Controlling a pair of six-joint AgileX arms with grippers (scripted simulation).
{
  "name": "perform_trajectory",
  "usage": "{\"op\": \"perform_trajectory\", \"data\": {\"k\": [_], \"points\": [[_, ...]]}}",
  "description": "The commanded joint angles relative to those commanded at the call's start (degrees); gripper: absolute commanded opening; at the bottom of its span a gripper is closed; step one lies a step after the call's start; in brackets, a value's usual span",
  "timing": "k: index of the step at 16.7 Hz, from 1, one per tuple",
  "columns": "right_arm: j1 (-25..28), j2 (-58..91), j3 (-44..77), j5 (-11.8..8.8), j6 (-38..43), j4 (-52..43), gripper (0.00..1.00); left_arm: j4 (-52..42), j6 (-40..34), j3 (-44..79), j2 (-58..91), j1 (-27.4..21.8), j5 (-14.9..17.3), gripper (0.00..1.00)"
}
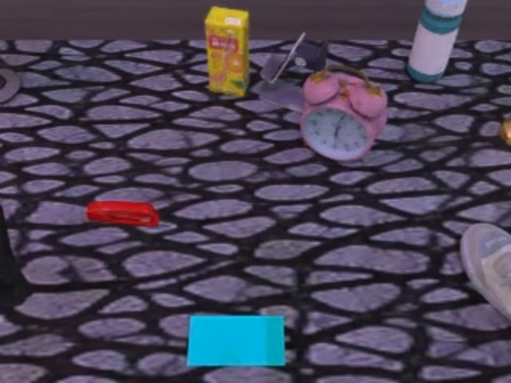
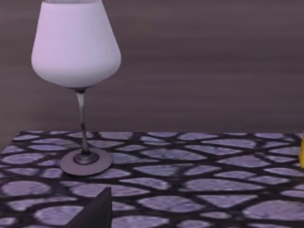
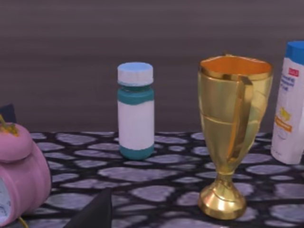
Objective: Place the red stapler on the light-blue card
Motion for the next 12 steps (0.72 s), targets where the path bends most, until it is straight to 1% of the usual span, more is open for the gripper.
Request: {"op": "perform_trajectory", "data": {"k": [3,6,9,12], "points": [[0.0,0.0,0.0,0.0,0.0,0.0,1.00,-0.4,0.5,0.6,0.6,-0.1,0.0,1.00],[0.0,0.0,0.0,0.0,0.0,0.0,1.00,-4.2,5.2,5.9,5.9,-0.9,0.1,1.00],[0.0,0.0,0.0,0.0,0.0,0.0,1.00,-11.0,13.6,16.1,16.6,-2.2,0.0,1.00],[0.0,0.0,0.0,0.0,0.0,0.0,1.00,-20.1,24.4,29.3,32.8,-3.8,-0.1,1.00]]}}
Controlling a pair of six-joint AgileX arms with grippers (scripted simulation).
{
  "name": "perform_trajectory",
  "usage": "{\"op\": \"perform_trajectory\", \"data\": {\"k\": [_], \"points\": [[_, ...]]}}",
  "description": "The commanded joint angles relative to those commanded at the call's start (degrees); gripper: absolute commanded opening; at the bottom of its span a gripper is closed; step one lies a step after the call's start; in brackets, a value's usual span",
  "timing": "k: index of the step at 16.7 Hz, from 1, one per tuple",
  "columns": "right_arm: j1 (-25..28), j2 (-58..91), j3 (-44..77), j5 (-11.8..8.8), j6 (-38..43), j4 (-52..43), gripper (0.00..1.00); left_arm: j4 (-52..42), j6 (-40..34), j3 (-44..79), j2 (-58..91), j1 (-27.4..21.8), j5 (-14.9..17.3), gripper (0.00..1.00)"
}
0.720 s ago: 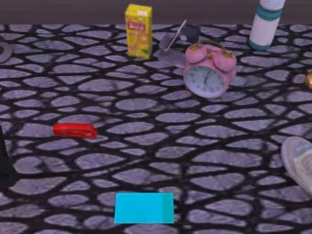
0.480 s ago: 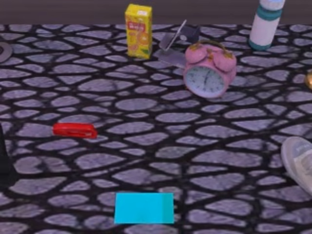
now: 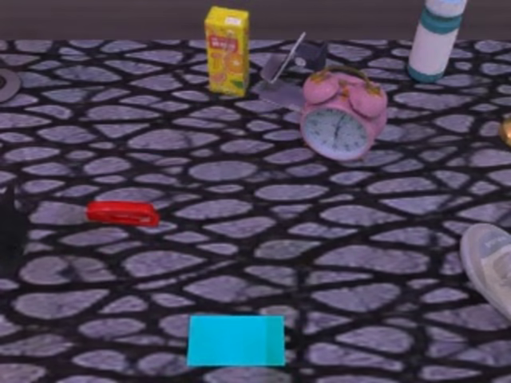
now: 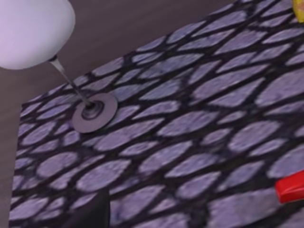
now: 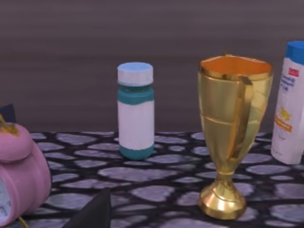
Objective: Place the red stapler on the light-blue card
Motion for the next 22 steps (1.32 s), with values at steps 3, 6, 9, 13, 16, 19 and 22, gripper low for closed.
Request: {"op": "perform_trajectory", "data": {"k": [3,6,9,13,16,19,22], "points": [[0.0,0.0,0.0,0.0,0.0,0.0,1.00,-10.4,12.2,14.4,19.9,-1.9,-0.1,1.00],[0.0,0.0,0.0,0.0,0.0,0.0,1.00,-21.1,24.5,28.4,39.7,-3.9,-0.1,1.00],[0.0,0.0,0.0,0.0,0.0,0.0,1.00,-30.9,35.9,41.5,56.6,-5.9,-0.1,1.00],[0.0,0.0,0.0,0.0,0.0,0.0,1.00,-40.9,48.3,56.4,74.0,-8.0,0.0,1.00],[0.0,0.0,0.0,0.0,0.0,0.0,1.00,-45.6,54.6,64.4,82.9,-9.1,0.1,1.00],[0.0,0.0,0.0,0.0,0.0,0.0,1.00,-47.7,57.6,68.3,86.8,-9.6,0.2,1.00],[0.0,0.0,0.0,0.0,0.0,0.0,1.00,-47.9,57.8,68.6,87.0,-9.6,0.2,1.00]]}}
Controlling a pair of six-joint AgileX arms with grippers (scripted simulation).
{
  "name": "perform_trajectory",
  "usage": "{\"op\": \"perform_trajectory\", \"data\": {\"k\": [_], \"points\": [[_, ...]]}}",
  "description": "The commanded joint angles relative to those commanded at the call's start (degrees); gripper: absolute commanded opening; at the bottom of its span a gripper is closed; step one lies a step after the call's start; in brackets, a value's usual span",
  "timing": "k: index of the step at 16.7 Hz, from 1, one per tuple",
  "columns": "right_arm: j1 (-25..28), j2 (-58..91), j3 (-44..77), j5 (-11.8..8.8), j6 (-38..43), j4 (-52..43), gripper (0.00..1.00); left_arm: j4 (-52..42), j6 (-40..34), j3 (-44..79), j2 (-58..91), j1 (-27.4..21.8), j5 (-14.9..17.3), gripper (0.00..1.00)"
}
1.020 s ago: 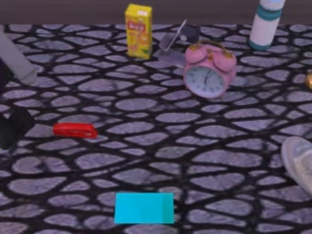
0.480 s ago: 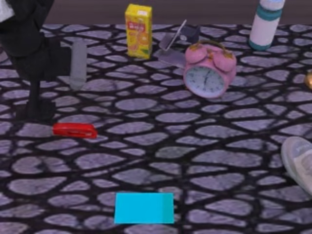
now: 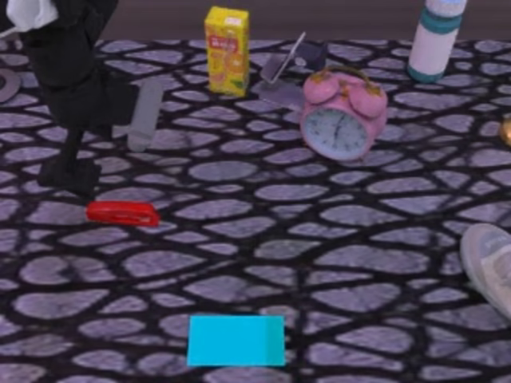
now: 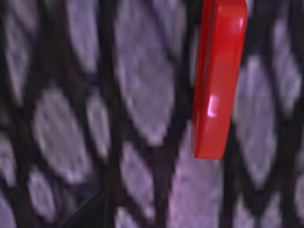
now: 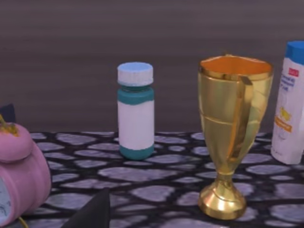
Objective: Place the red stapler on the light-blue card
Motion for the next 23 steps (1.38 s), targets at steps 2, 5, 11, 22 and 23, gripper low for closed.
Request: {"op": "perform_trajectory", "data": {"k": [2,5,11,22,23], "points": [[0.0,0.0,0.0,0.0,0.0,0.0,1.00,0.1,-0.1,-0.2,-0.1,0.3,0.0,1.00],[0.0,0.0,0.0,0.0,0.0,0.0,1.00,2.4,0.0,-1.9,0.7,0.1,0.0,1.00],[0.0,0.0,0.0,0.0,0.0,0.0,1.00,17.1,0.1,-10.8,5.8,0.1,0.1,1.00],[0.0,0.0,0.0,0.0,0.0,0.0,1.00,19.7,0.2,-12.7,7.0,0.1,0.1,0.62],[0.0,0.0,0.0,0.0,0.0,0.0,1.00,19.7,0.2,-12.7,7.0,0.1,0.1,0.55]]}}
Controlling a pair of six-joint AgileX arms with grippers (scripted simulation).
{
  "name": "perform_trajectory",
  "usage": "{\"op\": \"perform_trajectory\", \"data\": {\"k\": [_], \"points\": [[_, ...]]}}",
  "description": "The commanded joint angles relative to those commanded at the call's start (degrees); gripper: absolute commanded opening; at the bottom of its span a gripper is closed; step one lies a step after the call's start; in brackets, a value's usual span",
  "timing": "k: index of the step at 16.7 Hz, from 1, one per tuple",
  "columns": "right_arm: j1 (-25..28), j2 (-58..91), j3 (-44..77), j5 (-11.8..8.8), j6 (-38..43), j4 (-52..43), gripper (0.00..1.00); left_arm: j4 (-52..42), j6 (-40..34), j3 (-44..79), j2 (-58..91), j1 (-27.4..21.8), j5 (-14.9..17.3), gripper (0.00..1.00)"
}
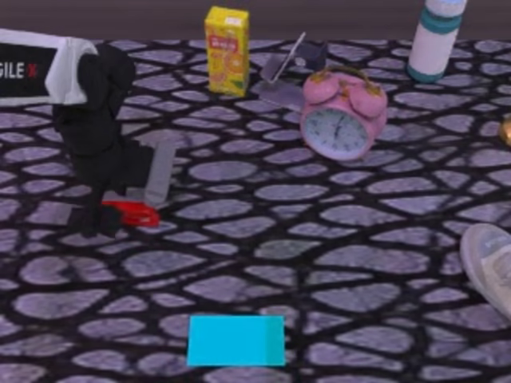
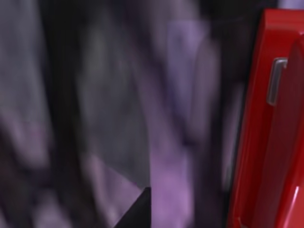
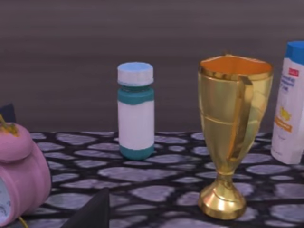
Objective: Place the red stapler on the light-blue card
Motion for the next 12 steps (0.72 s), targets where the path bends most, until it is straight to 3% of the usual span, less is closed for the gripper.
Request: {"op": "perform_trajectory", "data": {"k": [7,12], "points": [[0.0,0.0,0.0,0.0,0.0,0.0,1.00,0.0,0.0,0.0,0.0,0.0,0.0,0.02],[0.0,0.0,0.0,0.0,0.0,0.0,1.00,0.0,0.0,0.0,0.0,0.0,0.0,0.00]]}}
